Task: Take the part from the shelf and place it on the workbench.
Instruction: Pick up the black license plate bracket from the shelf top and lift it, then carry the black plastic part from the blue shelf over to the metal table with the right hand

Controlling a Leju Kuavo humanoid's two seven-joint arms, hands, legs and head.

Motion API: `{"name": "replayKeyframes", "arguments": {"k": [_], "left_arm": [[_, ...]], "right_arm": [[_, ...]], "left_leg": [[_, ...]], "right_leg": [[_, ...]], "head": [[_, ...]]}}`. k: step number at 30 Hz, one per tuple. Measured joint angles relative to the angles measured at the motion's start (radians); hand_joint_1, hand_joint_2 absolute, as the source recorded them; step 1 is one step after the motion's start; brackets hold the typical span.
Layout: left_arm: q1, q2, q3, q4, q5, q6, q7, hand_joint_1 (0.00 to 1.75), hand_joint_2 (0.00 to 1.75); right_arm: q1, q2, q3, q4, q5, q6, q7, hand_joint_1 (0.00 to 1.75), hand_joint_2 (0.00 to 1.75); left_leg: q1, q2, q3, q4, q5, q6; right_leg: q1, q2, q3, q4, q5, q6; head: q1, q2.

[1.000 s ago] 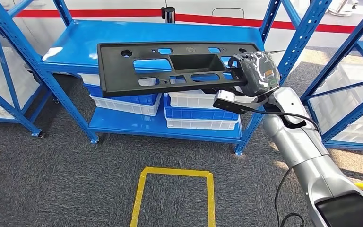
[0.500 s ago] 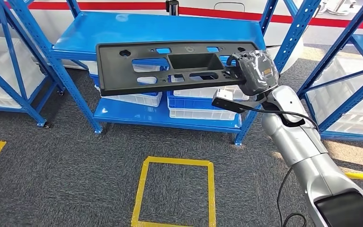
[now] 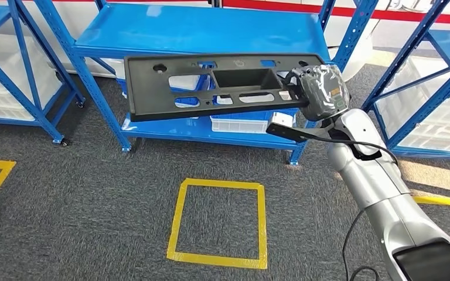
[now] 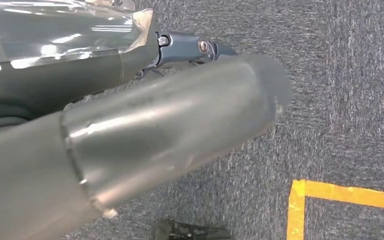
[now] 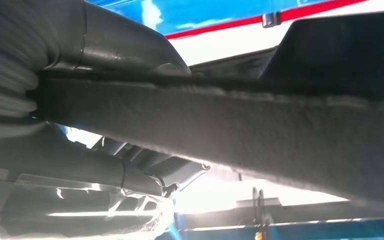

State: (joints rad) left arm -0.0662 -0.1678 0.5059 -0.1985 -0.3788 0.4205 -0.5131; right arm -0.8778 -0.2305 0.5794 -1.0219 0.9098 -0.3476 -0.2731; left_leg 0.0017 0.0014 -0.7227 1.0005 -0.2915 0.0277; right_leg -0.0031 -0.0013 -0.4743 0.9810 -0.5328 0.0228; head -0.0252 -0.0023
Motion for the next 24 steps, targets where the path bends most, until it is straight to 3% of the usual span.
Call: {"name": "replayKeyframes", "arguments": {"k": [1,2,4,5,6,8,10,12,13,16,17,19,21,23,24], "left_arm": [[0.001,0.000,0.000,0.000,0.000,0.000,0.000,0.00,0.00],[0.002,0.000,0.000,0.000,0.000,0.000,0.000,0.00,0.00],[0.003,0.000,0.000,0.000,0.000,0.000,0.000,0.00,0.00],[0.003,0.000,0.000,0.000,0.000,0.000,0.000,0.00,0.00],[0.003,0.000,0.000,0.000,0.000,0.000,0.000,0.00,0.00],[0.002,0.001,0.000,0.000,0.000,0.000,0.000,0.00,0.00],[0.002,0.001,0.000,0.000,0.000,0.000,0.000,0.00,0.00],[0.000,0.000,0.001,0.000,0.000,0.000,0.000,0.00,0.00],[-0.001,0.000,0.001,0.000,0.000,0.000,0.000,0.00,0.00],[-0.002,0.000,0.001,0.001,0.000,0.000,0.000,0.00,0.00],[-0.002,0.000,0.001,0.001,0.000,0.000,0.000,0.00,0.00],[-0.002,0.001,0.002,0.001,0.000,0.000,0.000,0.00,0.00],[-0.002,0.001,0.003,0.001,0.000,0.000,0.000,0.00,0.00],[-0.002,0.000,0.003,0.001,0.000,0.000,0.000,0.00,0.00],[-0.002,0.000,0.003,0.001,0.000,0.000,0.000,0.00,0.00]], "right_arm": [[0.000,0.000,0.000,-0.001,0.000,0.001,0.001,1.69,1.75],[0.000,0.000,0.001,-0.003,0.000,0.002,0.001,1.69,1.75],[0.000,0.000,0.001,-0.005,0.000,0.003,0.001,1.69,1.75],[0.001,0.000,0.002,-0.006,0.000,0.003,0.001,1.69,1.75],[0.002,0.000,0.002,-0.006,0.000,0.003,0.001,1.69,1.75],[0.004,0.000,0.002,-0.006,0.000,0.004,0.001,1.69,1.75],[0.004,-0.001,0.002,-0.008,0.000,0.003,0.001,1.69,1.75],[0.003,-0.003,-0.001,-0.013,0.000,0.003,0.001,1.69,1.75],[0.002,-0.003,-0.001,-0.015,0.000,0.003,0.001,1.69,1.75],[0.003,-0.006,0.000,-0.017,0.000,0.003,0.001,1.69,1.75],[0.004,-0.007,0.000,-0.016,0.000,0.003,0.001,1.69,1.75],[0.006,-0.009,0.000,-0.016,0.000,0.003,0.001,1.69,1.75],[0.007,-0.011,0.000,-0.016,0.000,0.004,0.001,1.69,1.75],[0.010,-0.012,0.001,-0.016,0.000,0.005,0.002,1.69,1.75],[0.010,-0.012,0.001,-0.016,0.000,0.005,0.002,1.69,1.75]], "left_leg": [[0.002,-0.002,-0.007,0.009,-0.017,-0.006],[0.005,-0.003,-0.018,0.037,-0.056,-0.013],[0.010,-0.004,-0.050,0.157,-0.170,-0.025],[0.013,-0.004,-0.064,0.230,-0.212,-0.031],[0.016,-0.004,-0.070,0.289,-0.229,-0.036],[0.023,-0.004,-0.040,0.318,-0.203,-0.042],[0.030,-0.004,0.061,0.210,-0.170,-0.045],[0.029,-0.008,0.158,0.072,-0.184,-0.041],[0.025,-0.010,0.178,0.037,-0.196,-0.036],[0.015,-0.007,0.172,0.012,-0.181,-0.004],[0.013,-0.004,0.163,0.008,-0.170,0.010],[0.010,-0.001,0.138,0.006,-0.148,0.027],[0.007,0.000,0.108,0.006,-0.126,0.033],[0.005,0.001,0.079,0.007,-0.104,0.032],[0.005,0.001,0.066,0.008,-0.093,0.030]], "right_leg": [[-0.005,-0.001,-0.006,0.000,0.011,-0.009],[-0.010,-0.003,-0.015,-0.001,0.025,-0.020],[-0.013,-0.005,-0.038,-0.001,0.053,-0.034],[-0.013,-0.005,-0.053,0.000,0.066,-0.035],[-0.013,-0.005,-0.067,0.001,0.077,-0.033],[-0.015,-0.005,-0.093,0.004,0.096,-0.026],[-0.017,-0.005,-0.116,0.009,0.112,-0.014],[-0.015,-0.005,-0.132,0.015,0.126,0.002],[-0.013,-0.005,-0.137,0.015,0.134,0.010],[-0.014,-0.005,-0.153,0.019,0.142,0.032],[-0.015,-0.005,-0.167,0.042,0.119,0.032],[-0.019,-0.003,-0.208,0.145,0.040,0.021],[-0.018,-0.002,-0.239,0.272,-0.023,0.021],[-0.016,-0.002,-0.220,0.307,-0.016,0.038],[-0.016,-0.002,-0.184,0.273,0.006,0.046]], "head": [[-0.001,0.000],[-0.003,0.000],[-0.006,0.000],[-0.008,0.000],[-0.008,0.000],[-0.008,0.000],[-0.008,0.000],[-0.008,0.000],[-0.007,0.000],[-0.007,0.000],[-0.005,0.000],[-0.001,0.000],[0.001,0.000],[0.001,0.000],[0.001,0.000]]}}
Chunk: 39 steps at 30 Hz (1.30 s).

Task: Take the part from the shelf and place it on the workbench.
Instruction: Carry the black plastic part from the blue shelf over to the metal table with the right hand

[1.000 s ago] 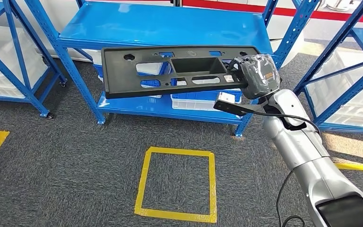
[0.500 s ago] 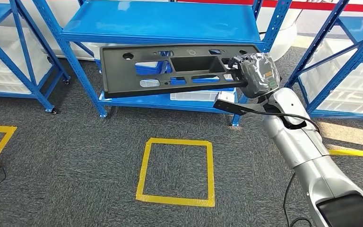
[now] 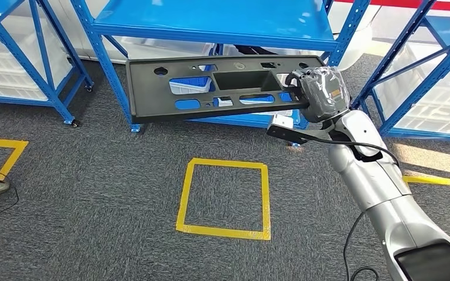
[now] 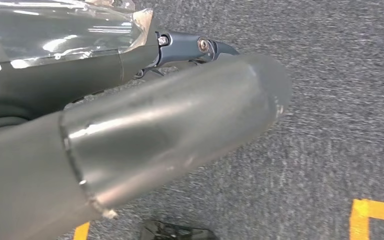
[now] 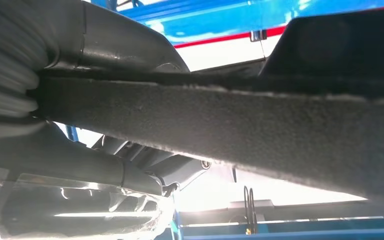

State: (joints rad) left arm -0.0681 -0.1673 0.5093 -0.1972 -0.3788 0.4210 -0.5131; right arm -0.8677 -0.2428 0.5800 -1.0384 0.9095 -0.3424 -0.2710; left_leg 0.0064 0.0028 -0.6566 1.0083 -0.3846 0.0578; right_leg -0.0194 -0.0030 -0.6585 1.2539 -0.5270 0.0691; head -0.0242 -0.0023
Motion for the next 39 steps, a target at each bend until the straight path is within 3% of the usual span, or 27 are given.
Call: {"name": "replayKeyframes", "arguments": {"k": [2,4,6,7,8,9,11,12,13,15,17,19,20,22,23,25,27,28,29,31,32,33,35,36,37,38,39], "left_arm": [[0.000,0.000,0.000,0.000,0.000,0.000,0.000,0.00,0.00],[0.000,-0.001,0.000,0.000,0.000,0.001,-0.001,0.00,0.00],[0.001,-0.002,0.000,0.000,0.000,0.001,-0.002,0.00,0.00],[0.002,-0.002,0.000,0.000,0.000,0.001,-0.002,0.00,0.00],[0.002,-0.001,0.000,0.001,0.000,0.001,-0.003,0.00,0.00],[0.003,0.000,0.000,0.001,0.000,0.001,-0.003,0.00,0.00],[0.004,0.001,0.000,0.001,0.000,0.000,-0.005,0.00,0.00],[0.003,0.002,0.000,0.001,0.000,0.000,-0.006,0.00,0.00],[0.003,0.002,0.000,0.001,0.000,0.000,-0.006,0.00,0.00],[0.002,0.003,0.000,0.001,0.000,-0.001,-0.006,0.00,0.00],[0.001,0.003,0.000,0.001,0.001,-0.001,-0.007,0.00,0.00],[-0.001,0.002,0.000,0.001,0.001,-0.002,-0.007,0.00,0.00],[-0.002,0.003,0.000,0.001,0.001,-0.003,-0.007,0.00,0.00],[-0.001,0.003,0.000,0.002,0.001,-0.004,-0.007,0.00,0.00],[-0.001,0.003,0.001,0.002,0.002,-0.004,-0.007,0.00,0.00],[-0.002,0.003,0.001,0.003,0.002,-0.006,-0.008,0.00,0.00],[-0.002,0.004,0.001,0.003,0.000,-0.009,-0.010,0.00,0.00],[-0.002,0.003,0.001,0.003,-0.003,-0.011,-0.010,0.00,0.00],[-0.002,0.003,0.001,0.003,-0.005,-0.012,-0.010,0.00,0.00],[-0.002,0.003,0.001,0.003,-0.009,-0.014,-0.010,0.00,0.00],[-0.002,0.002,0.001,0.003,-0.010,-0.015,-0.010,0.00,0.00],[-0.002,0.001,0.001,0.003,-0.010,-0.015,-0.009,0.00,0.00],[-0.003,-0.002,0.001,0.003,-0.010,-0.014,-0.009,0.00,0.00],[-0.003,-0.002,0.002,0.003,-0.010,-0.013,-0.010,0.00,0.00],[-0.002,-0.002,0.002,0.003,-0.010,-0.013,-0.010,0.00,0.00],[-0.002,-0.002,0.002,0.003,-0.010,-0.012,-0.011,0.00,0.00],[-0.001,-0.002,0.003,0.003,-0.010,-0.012,-0.012,0.00,0.00]], "right_arm": [[-0.001,0.000,0.000,-0.001,0.000,0.001,0.001,1.69,1.75],[-0.003,0.001,-0.002,-0.005,0.000,0.001,0.001,1.69,1.75],[-0.005,0.002,-0.002,-0.008,-0.001,0.002,0.003,1.69,1.75],[-0.006,0.004,-0.001,-0.008,-0.001,0.003,0.004,1.69,1.75],[-0.007,0.006,-0.001,-0.007,-0.002,0.004,0.005,1.69,1.75],[-0.007,0.009,0.000,-0.007,-0.002,0.004,0.007,1.69,1.75],[-0.007,0.014,0.000,-0.006,-0.006,0.005,0.009,1.69,1.75],[-0.007,0.016,0.000,-0.006,-0.008,0.005,0.010,1.69,1.75],[-0.007,0.018,0.000,-0.005,-0.010,0.004,0.010,1.69,1.75],[-0.006,0.021,-0.001,-0.002,-0.012,0.004,0.009,1.69,1.75],[-0.007,0.021,-0.003,-0.002,-0.013,0.004,0.009,1.69,1.75],[-0.009,0.021,-0.007,-0.002,-0.018,0.002,0.008,1.69,1.75],[-0.009,0.020,-0.009,-0.002,-0.022,0.002,0.007,1.69,1.75],[-0.008,0.019,-0.011,-0.001,-0.028,0.002,0.003,1.69,1.75],[-0.007,0.018,-0.011,0.000,-0.031,0.003,0.002,1.69,1.75],[-0.008,0.017,-0.012,0.002,-0.034,0.008,0.000,1.69,1.75],[-0.010,0.018,-0.014,0.006,-0.036,0.015,0.002,1.69,1.75],[-0.010,0.018,-0.016,0.007,-0.036,0.017,0.005,1.69,1.75],[-0.010,0.018,-0.018,0.008,-0.036,0.019,0.007,1.69,1.75],[-0.010,0.018,-0.022,0.009,-0.034,0.021,0.012,1.69,1.75],[-0.011,0.019,-0.025,0.007,-0.033,0.024,0.014,1.69,1.75],[-0.012,0.019,-0.028,0.005,-0.033,0.028,0.015,1.69,1.75],[-0.019,0.022,-0.034,0.001,-0.036,0.040,0.016,1.69,1.75],[-0.024,0.023,-0.035,0.001,-0.038,0.046,0.015,1.69,1.75],[-0.029,0.023,-0.036,0.003,-0.041,0.051,0.014,1.69,1.75],[-0.034,0.024,-0.036,0.005,-0.043,0.056,0.012,1.69,1.75],[-0.036,0.025,-0.035,0.007,-0.045,0.059,0.010,1.69,1.75]], "left_leg": [[-0.001,0.000,-0.021,0.001,0.021,-0.007],[-0.003,0.000,-0.032,-0.003,0.042,-0.017],[-0.004,0.000,-0.036,-0.010,0.063,-0.028],[-0.004,-0.003,-0.041,-0.009,0.060,-0.034],[-0.003,-0.005,-0.049,0.004,0.039,-0.039],[-0.002,-0.006,-0.061,0.039,-0.003,-0.045],[0.003,-0.006,-0.092,0.168,-0.111,-0.055],[0.006,-0.006,-0.105,0.238,-0.145,-0.060],[0.009,-0.006,-0.107,0.286,-0.154,-0.064],[0.016,-0.006,-0.064,0.281,-0.120,-0.070],[0.023,-0.007,0.033,0.162,-0.093,-0.073],[0.022,-0.013,0.101,0.058,-0.104,-0.070],[0.017,-0.015,0.108,0.037,-0.111,-0.065],[0.011,-0.013,0.094,0.028,-0.098,-0.044],[0.008,-0.010,0.085,0.025,-0.085,-0.029],[0.008,-0.005,0.059,0.020,-0.058,-0.007],[0.005,-0.004,0.025,0.020,-0.030,0.001],[0.004,-0.003,0.007,0.020,-0.016,0.001],[0.004,-0.002,-0.012,0.021,-0.001,0.000],[0.003,-0.001,-0.047,0.021,0.028,-0.004],[0.003,-0.001,-0.062,0.022,0.043,-0.007],[0.002,-0.001,-0.073,0.022,0.057,-0.012],[0.001,0.000,-0.083,0.014,0.086,-0.024],[0.001,0.000,-0.084,0.007,0.101,-0.031],[0.003,0.000,-0.085,-0.001,0.111,-0.037],[0.005,-0.001,-0.091,0.001,0.103,-0.043],[0.006,-0.002,-0.100,0.018,0.071,-0.048]], "right_leg": [[0.003,0.000,0.103,-0.140,0.023,0.002],[0.014,0.001,0.170,-0.250,0.012,-0.015],[0.020,0.003,0.169,-0.273,0.014,-0.032],[0.014,0.002,0.163,-0.275,0.024,-0.039],[0.008,0.000,0.157,-0.276,0.035,-0.049],[0.002,-0.001,0.148,-0.278,0.046,-0.059],[-0.001,-0.003,0.127,-0.273,0.067,-0.074],[0.000,-0.004,0.113,-0.270,0.077,-0.075],[0.000,-0.004,0.100,-0.266,0.086,-0.074],[-0.002,-0.004,0.073,-0.259,0.103,-0.066],[-0.002,-0.004,0.050,-0.248,0.114,-0.056],[0.002,-0.004,0.034,-0.238,0.126,-0.041],[0.003,-0.004,0.028,-0.237,0.134,-0.033],[0.003,-0.004,0.016,-0.236,0.145,-0.016],[0.002,-0.003,0.003,-0.224,0.132,-0.015],[-0.002,-0.002,-0.031,-0.144,0.058,-0.028],[-0.001,-0.001,-0.064,-0.012,-0.024,-0.036],[0.000,0.000,-0.067,0.041,-0.042,-0.033],[0.001,0.000,-0.056,0.066,-0.038,-0.025],[0.002,0.000,0.011,0.022,0.003,-0.009],[0.004,0.000,0.068,-0.045,0.008,-0.011],[0.010,0.000,0.127,-0.127,-0.004,-0.018],[0.020,0.001,0.193,-0.241,-0.036,-0.036],[0.024,0.002,0.196,-0.260,-0.037,-0.042],[0.018,0.002,0.184,-0.257,-0.024,-0.048],[0.013,0.001,0.177,-0.258,-0.009,-0.055],[0.007,-0.001,0.166,-0.259,0.007,-0.064]], "head": [[0.000,0.000],[-0.001,0.000],[-0.001,0.000],[0.000,0.000],[-0.001,0.000],[-0.002,0.000],[-0.005,0.000],[-0.005,0.000],[-0.006,0.000],[-0.006,0.000],[-0.006,0.000],[-0.005,0.000],[-0.004,0.000],[-0.003,0.000],[-0.003,0.000],[-0.001,0.000],[0.003,0.000],[0.003,0.000],[0.003,0.000],[0.003,0.000],[0.003,0.000],[0.003,0.000],[0.002,0.000],[0.001,0.000],[0.001,0.000],[0.001,0.000],[-0.001,0.000]]}}
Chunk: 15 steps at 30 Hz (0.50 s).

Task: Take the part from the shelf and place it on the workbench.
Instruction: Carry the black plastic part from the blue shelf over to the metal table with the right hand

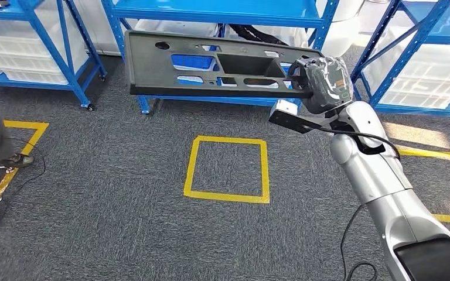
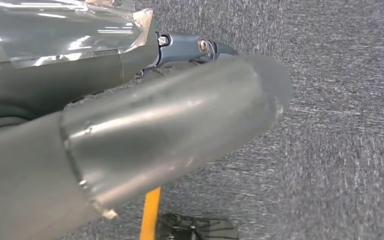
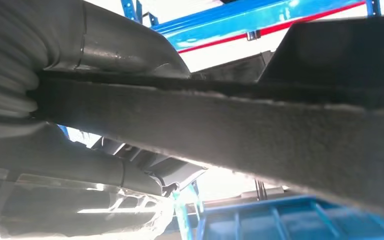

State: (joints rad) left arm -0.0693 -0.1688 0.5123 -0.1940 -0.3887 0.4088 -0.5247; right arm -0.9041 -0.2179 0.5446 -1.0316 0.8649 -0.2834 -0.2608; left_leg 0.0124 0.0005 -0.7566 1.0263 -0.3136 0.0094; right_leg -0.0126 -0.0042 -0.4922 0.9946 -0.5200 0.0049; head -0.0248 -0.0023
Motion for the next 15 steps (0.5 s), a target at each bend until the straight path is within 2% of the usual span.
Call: {"name": "replayKeyframes", "arguments": {"k": [1,2,3,4,5,6,7,8,9,10,11,12,13,14,15], "left_arm": [[0.001,0.001,0.001,0.000,0.000,0.000,0.000,0.00,0.00],[0.001,0.001,0.001,0.000,0.000,0.000,-0.001,0.00,0.00],[0.001,0.002,0.001,0.000,0.000,0.000,-0.001,0.00,0.00],[0.001,0.002,0.002,0.000,0.000,0.000,-0.001,0.00,0.00],[0.000,0.003,0.002,0.000,0.000,0.000,-0.001,0.00,0.00],[0.000,0.003,0.002,0.000,-0.001,0.000,-0.001,0.00,0.00],[0.000,0.004,0.002,0.000,-0.001,-0.001,-0.003,0.00,0.00],[-0.001,0.004,0.002,0.000,-0.001,-0.002,-0.006,0.00,0.00],[-0.003,0.004,0.002,-0.001,-0.001,-0.004,-0.009,0.00,0.00],[-0.005,0.003,0.002,-0.001,-0.001,-0.006,-0.013,0.00,0.00],[-0.007,0.003,0.002,-0.001,-0.001,-0.008,-0.015,0.00,0.00],[-0.008,0.003,0.002,-0.001,-0.001,-0.008,-0.017,0.00,0.00],[-0.009,0.003,0.002,-0.001,-0.001,-0.008,-0.017,0.00,0.00],[-0.008,0.003,0.002,-0.001,0.000,-0.008,-0.017,0.00,0.00],[-0.007,0.004,0.003,-0.001,0.000,-0.008,-0.017,0.00,0.00]], "right_arm": [[-0.002,0.001,0.000,0.001,-0.001,0.001,-0.003,1.69,1.75],[-0.003,0.001,0.000,0.002,0.000,0.002,-0.006,1.69,1.75],[-0.003,0.001,0.001,0.002,0.000,0.002,-0.008,1.69,1.75],[-0.003,0.001,0.001,0.002,0.001,0.001,-0.009,1.69,1.75],[-0.002,0.001,0.001,0.003,0.002,0.001,-0.010,1.69,1.75],[-0.002,0.001,0.002,0.003,0.002,0.001,-0.010,1.69,1.75],[-0.002,0.001,0.002,0.003,0.003,0.000,-0.010,1.69,1.75],[-0.003,0.001,0.001,0.003,0.004,0.000,-0.010,1.69,1.75],[-0.005,0.001,0.000,0.002,0.005,-0.001,-0.010,1.69,1.75],[-0.008,0.001,-0.001,0.000,0.006,-0.002,-0.010,1.69,1.75],[-0.012,0.000,-0.002,0.000,0.006,-0.002,-0.010,1.69,1.75],[-0.014,0.000,-0.004,-0.001,0.006,-0.003,-0.010,1.69,1.75],[-0.015,0.001,-0.003,0.000,0.005,-0.003,-0.010,1.69,1.75],[-0.015,0.001,-0.003,0.001,0.005,-0.003,-0.010,1.69,1.75],[-0.013,0.001,-0.002,0.002,0.004,-0.003,-0.010,1.69,1.75]], "left_leg": [[0.002,-0.002,-0.013,0.037,-0.051,-0.005],[0.004,-0.003,-0.029,0.098,-0.114,-0.011],[0.005,-0.003,-0.042,0.169,-0.164,-0.017],[0.008,-0.003,-0.050,0.238,-0.189,-0.023],[0.011,-0.003,-0.047,0.289,-0.191,-0.028],[0.014,-0.003,-0.030,0.307,-0.172,-0.032],[0.019,-0.003,0.008,0.288,-0.149,-0.036],[0.024,-0.003,0.065,0.234,-0.144,-0.039],[0.026,-0.004,0.130,0.160,-0.156,-0.040],[0.026,-0.006,0.184,0.092,-0.180,-0.037],[0.023,-0.007,0.217,0.043,-0.204,-0.030],[0.017,-0.008,0.227,0.017,-0.214,-0.019],[0.012,-0.008,0.221,0.010,-0.210,-0.005],[0.008,-0.005,0.213,0.006,-0.200,0.008],[0.006,-0.002,0.204,0.002,-0.188,0.021]], "right_leg": [[-0.007,-0.002,-0.012,-0.001,0.017,-0.008],[-0.006,-0.003,-0.028,0.000,0.034,-0.014],[-0.006,-0.004,-0.046,0.000,0.049,-0.018],[-0.006,-0.004,-0.065,0.001,0.066,-0.017],[-0.006,-0.004,-0.085,0.002,0.081,-0.015],[-0.007,-0.004,-0.104,0.003,0.095,-0.011],[-0.008,-0.004,-0.123,0.006,0.109,-0.007],[-0.008,-0.004,-0.139,0.010,0.120,0.000],[-0.008,-0.003,-0.153,0.017,0.128,0.007],[-0.006,-0.003,-0.163,0.023,0.137,0.015],[-0.004,-0.004,-0.169,0.025,0.144,0.023],[-0.002,-0.005,-0.174,0.024,0.153,0.031],[-0.001,-0.005,-0.176,0.019,0.163,0.039],[-0.003,-0.006,-0.181,0.019,0.164,0.044],[-0.005,-0.005,-0.192,0.030,0.151,0.045]], "head": [[-0.001,0.000],[-0.003,0.000],[-0.004,0.000],[-0.004,0.000],[-0.004,0.000],[-0.004,0.000],[-0.004,0.000],[-0.004,0.000],[-0.005,0.000],[-0.004,0.000],[-0.003,0.000],[-0.001,0.000],[0.000,0.000],[-0.001,0.000],[0.000,0.000]]}}
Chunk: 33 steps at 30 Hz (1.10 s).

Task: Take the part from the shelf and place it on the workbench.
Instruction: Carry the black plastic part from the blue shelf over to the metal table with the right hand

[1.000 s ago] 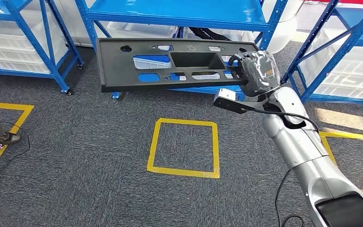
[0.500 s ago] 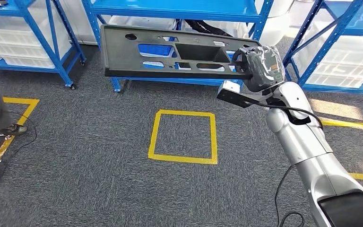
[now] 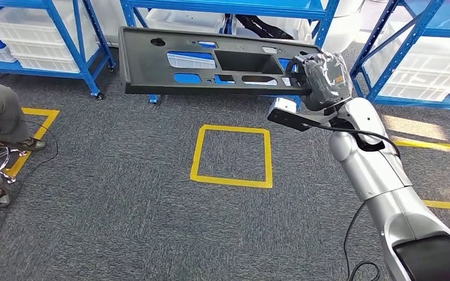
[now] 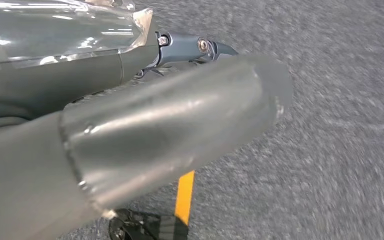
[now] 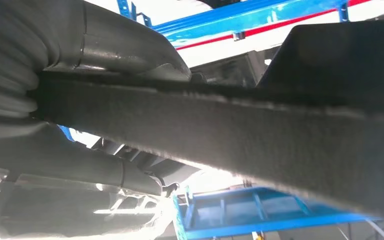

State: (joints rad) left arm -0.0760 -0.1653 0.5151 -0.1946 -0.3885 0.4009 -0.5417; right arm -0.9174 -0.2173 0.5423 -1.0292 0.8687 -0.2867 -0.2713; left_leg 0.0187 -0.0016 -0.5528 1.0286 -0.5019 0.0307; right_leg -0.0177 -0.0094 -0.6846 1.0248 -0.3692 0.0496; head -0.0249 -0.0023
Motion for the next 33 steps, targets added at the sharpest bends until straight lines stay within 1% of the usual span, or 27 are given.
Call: {"name": "replayKeyframes", "arguments": {"k": [2,3,4,5,6,7,8,9,10,11,12,13,15,16,17,18,19,20,21,22,24,26,27,29,30,31,33], "left_arm": [[0.001,0.001,0.001,0.000,0.001,0.000,0.000,0.00,0.00],[0.001,0.001,0.001,0.000,0.001,0.000,0.000,0.00,0.00],[0.001,0.002,0.002,0.000,0.001,0.000,0.000,0.00,0.00],[0.002,0.002,0.002,0.000,0.001,0.000,0.000,0.00,0.00],[0.002,0.002,0.003,0.000,0.001,0.000,0.000,0.00,0.00],[0.003,0.002,0.005,0.000,0.001,0.000,0.000,0.00,0.00],[0.003,0.002,0.007,0.000,0.001,0.001,0.001,0.00,0.00],[0.003,0.002,0.008,0.000,0.001,0.001,0.001,0.00,0.00],[0.003,0.002,0.009,0.000,0.000,0.001,0.001,0.00,0.00],[0.002,0.002,0.009,0.000,0.000,0.001,0.002,0.00,0.00],[0.002,0.002,0.010,0.000,-0.001,0.001,0.002,0.00,0.00],[0.003,0.002,0.010,0.000,-0.001,0.001,0.002,0.00,0.00],[0.006,0.003,0.010,0.000,-0.002,0.002,0.003,0.00,0.00],[0.008,0.004,0.010,0.001,-0.002,0.002,0.003,0.00,0.00],[0.008,0.005,0.010,0.001,-0.003,0.001,0.004,0.00,0.00],[0.009,0.005,0.010,0.001,-0.003,0.001,0.004,0.00,0.00],[0.009,0.005,0.010,0.001,-0.004,0.001,0.005,0.00,0.00],[0.009,0.005,0.010,0.001,-0.004,0.000,0.005,0.00,0.00],[0.009,0.005,0.010,0.001,-0.004,0.000,0.005,0.00,0.00],[0.009,0.005,0.010,0.001,-0.004,0.000,0.006,0.00,0.00],[0.009,0.006,0.011,0.001,-0.004,0.001,0.008,0.00,0.00],[0.007,0.006,0.011,0.001,-0.004,0.002,0.009,0.00,0.00],[0.006,0.006,0.012,0.001,-0.004,0.004,0.010,0.00,0.00],[0.006,0.006,0.013,0.001,-0.004,0.007,0.011,0.00,0.00],[0.007,0.006,0.013,0.001,-0.004,0.008,0.011,0.00,0.00],[0.007,0.005,0.013,0.001,-0.004,0.008,0.011,0.00,0.00],[0.006,0.004,0.014,0.001,-0.004,0.008,0.011,0.00,0.00]], "right_arm": [[0.002,-0.002,0.000,0.002,-0.001,0.000,0.000,1.69,1.75],[0.002,-0.002,0.001,0.003,0.000,0.000,-0.001,1.69,1.75],[0.002,-0.003,0.002,0.003,0.003,0.000,-0.001,1.69,1.75],[0.003,-0.003,0.003,0.003,0.009,-0.001,-0.002,1.69,1.75],[0.004,-0.003,0.005,0.003,0.015,-0.002,-0.002,1.69,1.75],[0.006,-0.003,0.006,0.003,0.022,-0.003,-0.002,1.69,1.75],[0.007,-0.004,0.008,0.003,0.028,-0.004,-0.002,1.69,1.75],[0.007,-0.004,0.009,0.003,0.031,-0.006,-0.002,1.69,1.75],[0.007,-0.004,0.010,0.002,0.033,-0.008,-0.002,1.69,1.75],[0.007,-0.005,0.010,0.000,0.034,-0.010,-0.002,1.69,1.75],[0.006,-0.005,0.011,-0.001,0.034,-0.012,-0.002,1.69,1.75],[0.007,-0.006,0.011,-0.002,0.035,-0.013,-0.001,1.69,1.75],[0.009,-0.006,0.013,-0.002,0.038,-0.014,0.001,1.69,1.75],[0.009,-0.005,0.013,-0.002,0.039,-0.014,0.001,1.69,1.75],[0.010,-0.005,0.014,-0.002,0.040,-0.014,0.001,1.69,1.75],[0.010,-0.005,0.014,-0.002,0.041,-0.014,0.001,1.69,1.75],[0.011,-0.005,0.014,-0.002,0.040,-0.014,0.001,1.69,1.75],[0.013,-0.005,0.014,-0.002,0.041,-0.014,0.001,1.69,1.75],[0.015,-0.006,0.014,-0.002,0.041,-0.014,0.001,1.69,1.75],[0.017,-0.006,0.015,-0.002,0.041,-0.013,0.001,1.69,1.75],[0.018,-0.005,0.015,-0.003,0.043,-0.012,0.001,1.69,1.75],[0.013,-0.006,0.015,-0.004,0.044,-0.010,0.001,1.69,1.75],[0.010,-0.006,0.014,-0.004,0.044,-0.008,0.001,1.69,1.75],[0.006,-0.004,0.015,-0.004,0.045,-0.004,0.001,1.69,1.75],[0.005,-0.003,0.016,-0.004,0.046,-0.003,0.001,1.69,1.75],[0.005,-0.003,0.016,-0.004,0.048,-0.003,0.001,1.69,1.75],[0.006,-0.007,0.016,-0.004,0.049,-0.003,0.001,1.69,1.75]], "left_leg": [[0.000,0.004,-0.025,-0.003,0.024,0.017],[-0.001,0.003,-0.038,-0.003,0.036,0.020],[-0.002,0.002,-0.052,-0.003,0.048,0.021],[-0.003,0.000,-0.067,-0.002,0.059,0.020],[-0.003,-0.002,-0.080,-0.001,0.071,0.018],[-0.004,-0.005,-0.094,0.000,0.081,0.016],[-0.004,-0.009,-0.105,0.001,0.091,0.013],[-0.004,-0.014,-0.114,0.001,0.099,0.008],[-0.005,-0.019,-0.122,0.002,0.107,0.003],[-0.006,-0.024,-0.126,0.002,0.115,-0.004],[-0.007,-0.030,-0.130,0.001,0.123,-0.010],[-0.007,-0.036,-0.131,-0.001,0.131,-0.016],[-0.004,-0.039,-0.139,0.006,0.128,-0.025],[-0.003,-0.033,-0.150,0.029,0.108,-0.030],[-0.001,-0.024,-0.169,0.073,0.074,-0.034],[0.000,-0.016,-0.192,0.133,0.035,-0.039],[0.001,-0.011,-0.216,0.199,0.000,-0.044],[0.003,-0.008,-0.231,0.249,-0.019,-0.049],[0.005,-0.005,-0.230,0.268,-0.020,-0.053],[0.009,0.000,-0.211,0.251,-0.006,-0.056],[0.015,0.029,-0.129,0.134,0.036,-0.061],[0.011,0.056,-0.072,0.042,0.057,-0.053],[0.006,0.060,-0.066,0.026,0.056,-0.046],[0.001,0.045,-0.073,0.016,0.060,-0.027],[0.000,0.036,-0.073,0.010,0.063,-0.018],[0.001,0.027,-0.075,0.004,0.069,-0.009],[0.001,0.009,-0.078,-0.002,0.078,0.005]], "right_leg": [[-0.005,0.001,-0.036,0.081,-0.073,-0.010],[-0.004,0.002,-0.058,0.148,-0.118,-0.014],[-0.004,0.004,-0.074,0.216,-0.150,-0.013],[-0.003,0.005,-0.081,0.268,-0.162,-0.007],[-0.003,0.006,-0.073,0.295,-0.156,0.002],[-0.003,0.008,-0.042,0.276,-0.137,0.011],[-0.004,0.012,0.004,0.225,-0.119,0.017],[-0.004,0.023,0.062,0.152,-0.115,0.017],[-0.002,0.035,0.115,0.078,-0.123,0.012],[0.001,0.043,0.147,0.027,-0.137,0.005],[0.005,0.047,0.164,-0.003,-0.149,-0.002],[0.009,0.044,0.166,-0.012,-0.151,-0.007],[0.000,0.029,0.164,-0.014,-0.143,-0.022],[-0.005,0.021,0.163,-0.016,-0.137,-0.033],[-0.009,0.012,0.160,-0.018,-0.131,-0.044],[-0.006,0.005,0.156,-0.018,-0.127,-0.052],[-0.004,-0.004,0.152,-0.017,-0.124,-0.058],[-0.003,-0.013,0.148,-0.017,-0.122,-0.059],[-0.003,-0.021,0.145,-0.017,-0.120,-0.060],[-0.003,-0.030,0.143,-0.016,-0.119,-0.059],[-0.003,-0.046,0.142,-0.013,-0.119,-0.057],[0.004,-0.059,0.138,-0.009,-0.121,-0.047],[0.010,-0.066,0.137,-0.008,-0.121,-0.040],[0.016,-0.078,0.135,-0.008,-0.120,-0.027],[0.015,-0.073,0.131,-0.003,-0.125,-0.021],[0.012,-0.059,0.119,0.018,-0.138,-0.018],[0.006,-0.018,0.069,0.122,-0.188,-0.021]], "head": [[0.002,0.000],[0.004,0.000],[0.005,0.000],[0.005,0.000],[0.006,0.000],[0.006,0.000],[0.006,0.000],[0.006,0.000],[0.005,0.000],[0.005,0.000],[0.004,0.000],[0.004,0.000],[0.003,0.000],[0.002,0.000],[0.001,0.000],[0.001,0.000],[0.000,0.000],[0.001,0.000],[0.000,0.000],[0.000,0.000],[0.000,0.000],[0.000,0.000],[0.002,0.000],[0.005,0.000],[0.006,0.000],[0.006,0.000],[0.008,0.000]]}}
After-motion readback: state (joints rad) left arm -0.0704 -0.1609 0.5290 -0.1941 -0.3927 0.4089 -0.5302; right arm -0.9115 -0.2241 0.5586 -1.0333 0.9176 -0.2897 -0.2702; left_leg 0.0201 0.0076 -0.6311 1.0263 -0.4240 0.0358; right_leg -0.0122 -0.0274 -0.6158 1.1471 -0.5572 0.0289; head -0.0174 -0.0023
